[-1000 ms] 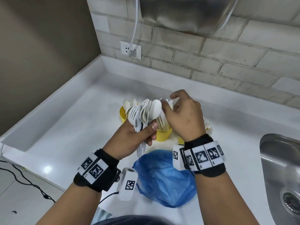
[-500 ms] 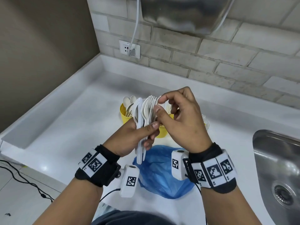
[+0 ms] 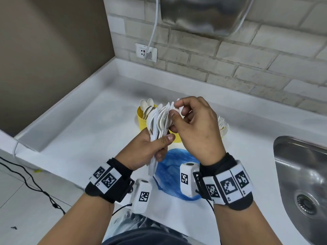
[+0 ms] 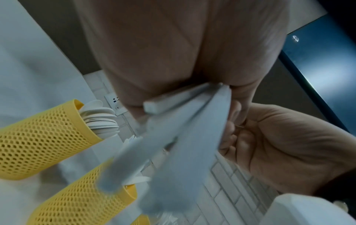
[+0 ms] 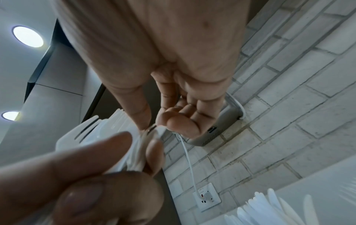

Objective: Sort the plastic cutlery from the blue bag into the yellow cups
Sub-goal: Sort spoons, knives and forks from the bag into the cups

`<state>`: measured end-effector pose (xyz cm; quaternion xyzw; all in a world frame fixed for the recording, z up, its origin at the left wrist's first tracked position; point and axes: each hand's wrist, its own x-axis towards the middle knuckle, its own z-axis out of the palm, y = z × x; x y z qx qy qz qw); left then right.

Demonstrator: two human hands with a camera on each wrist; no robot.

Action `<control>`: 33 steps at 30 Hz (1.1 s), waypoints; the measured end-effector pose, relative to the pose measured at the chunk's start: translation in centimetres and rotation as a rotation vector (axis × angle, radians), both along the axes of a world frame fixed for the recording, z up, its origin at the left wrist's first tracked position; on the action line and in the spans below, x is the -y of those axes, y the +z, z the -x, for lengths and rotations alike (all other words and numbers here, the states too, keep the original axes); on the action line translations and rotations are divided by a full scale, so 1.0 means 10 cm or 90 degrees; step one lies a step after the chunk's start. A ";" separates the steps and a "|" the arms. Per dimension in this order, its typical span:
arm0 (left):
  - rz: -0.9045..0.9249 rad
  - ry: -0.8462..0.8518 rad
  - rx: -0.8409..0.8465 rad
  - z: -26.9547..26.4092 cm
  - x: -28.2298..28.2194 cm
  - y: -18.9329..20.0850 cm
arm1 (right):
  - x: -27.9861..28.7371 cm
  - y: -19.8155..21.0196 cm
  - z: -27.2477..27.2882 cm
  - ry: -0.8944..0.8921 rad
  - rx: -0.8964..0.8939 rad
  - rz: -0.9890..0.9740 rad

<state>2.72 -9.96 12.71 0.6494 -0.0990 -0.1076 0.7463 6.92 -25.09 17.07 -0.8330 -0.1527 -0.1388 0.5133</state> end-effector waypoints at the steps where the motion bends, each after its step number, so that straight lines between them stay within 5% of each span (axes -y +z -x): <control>1: 0.013 -0.001 -0.008 0.01 -0.01 -0.01 | 0.00 0.00 0.03 0.006 0.009 0.003; 8: 0.067 -0.016 -0.029 0.07 -0.01 -0.06 | 0.05 0.07 0.12 0.007 0.030 0.024; 12: 0.068 -0.021 -0.042 0.11 -0.02 -0.06 | 0.05 0.14 0.14 0.034 -0.068 0.023; 20: 0.082 -0.020 -0.057 0.15 -0.05 -0.05 | 0.18 0.28 0.11 0.085 -0.302 -0.290; 24: 0.083 -0.019 -0.060 0.16 -0.05 -0.02 | 0.24 0.31 0.10 0.078 -0.288 -0.418; 30: 0.071 -0.029 -0.064 0.16 -0.03 0.05 | 0.17 0.09 0.16 0.117 -0.221 -0.262; 33: 0.077 -0.036 -0.074 0.15 -0.04 0.06 | 0.14 0.10 0.14 0.043 -0.152 -0.320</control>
